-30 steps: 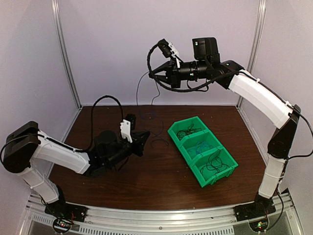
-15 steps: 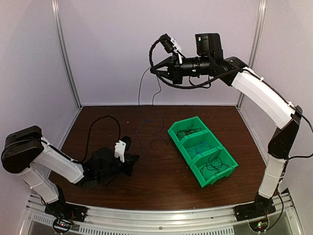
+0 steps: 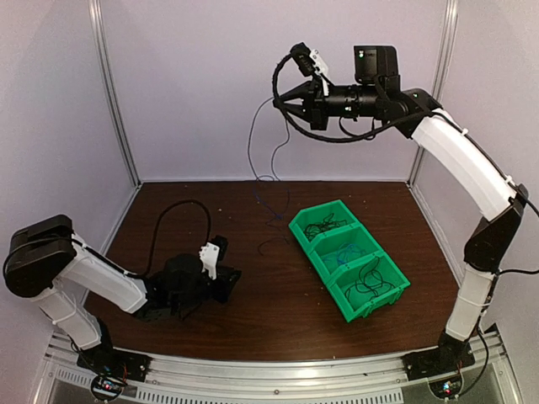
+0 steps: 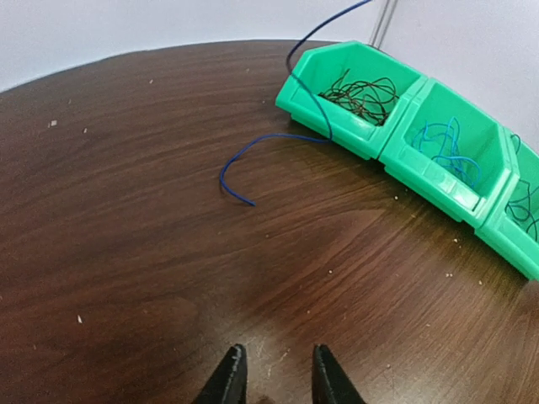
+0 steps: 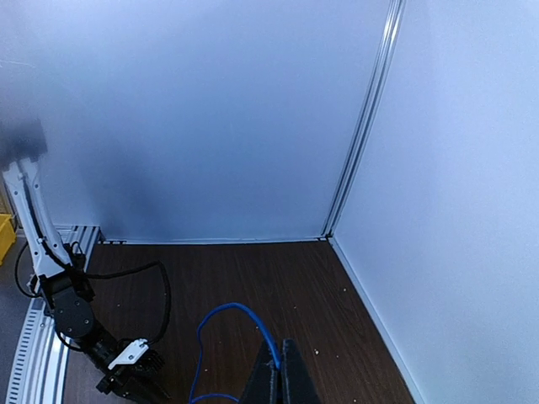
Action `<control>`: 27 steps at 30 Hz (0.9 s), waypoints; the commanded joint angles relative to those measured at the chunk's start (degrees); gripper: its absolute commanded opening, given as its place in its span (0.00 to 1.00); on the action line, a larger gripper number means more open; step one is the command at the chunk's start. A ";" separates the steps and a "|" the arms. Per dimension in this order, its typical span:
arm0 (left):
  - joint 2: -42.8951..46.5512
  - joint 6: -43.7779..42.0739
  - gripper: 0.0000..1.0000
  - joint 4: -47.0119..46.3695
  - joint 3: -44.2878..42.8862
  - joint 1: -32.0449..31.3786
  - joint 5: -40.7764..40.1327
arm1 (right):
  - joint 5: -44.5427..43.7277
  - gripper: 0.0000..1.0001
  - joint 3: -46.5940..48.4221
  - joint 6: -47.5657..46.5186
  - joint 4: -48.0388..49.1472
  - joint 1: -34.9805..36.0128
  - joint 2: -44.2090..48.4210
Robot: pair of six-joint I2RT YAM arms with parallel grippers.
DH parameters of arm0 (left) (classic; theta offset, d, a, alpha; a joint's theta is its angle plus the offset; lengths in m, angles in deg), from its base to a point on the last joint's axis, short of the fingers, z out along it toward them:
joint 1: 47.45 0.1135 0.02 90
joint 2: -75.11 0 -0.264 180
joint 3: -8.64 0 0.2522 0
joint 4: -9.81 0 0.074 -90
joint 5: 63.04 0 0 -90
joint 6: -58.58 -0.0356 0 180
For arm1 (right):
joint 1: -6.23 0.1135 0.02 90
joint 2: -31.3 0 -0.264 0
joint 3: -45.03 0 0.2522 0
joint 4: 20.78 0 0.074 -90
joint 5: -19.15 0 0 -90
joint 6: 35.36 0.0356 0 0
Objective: Untangle the cables
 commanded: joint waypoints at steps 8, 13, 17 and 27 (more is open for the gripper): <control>1.48 7.54 0.50 19.49 -6.33 0.15 -12.88 | -0.95 0.00 12.31 -10.53 -7.65 -6.44 5.71; -2.20 11.30 0.53 23.42 -8.78 0.15 -15.16 | -4.33 0.00 11.87 -11.47 -8.31 -6.48 10.11; -3.27 11.58 0.53 23.99 -10.17 0.15 -13.70 | -7.86 0.00 8.83 -13.21 -9.31 -6.81 14.74; -3.63 9.09 0.54 24.85 -11.32 0.18 -14.92 | -13.72 0.00 -1.44 -16.51 -13.59 -7.24 27.32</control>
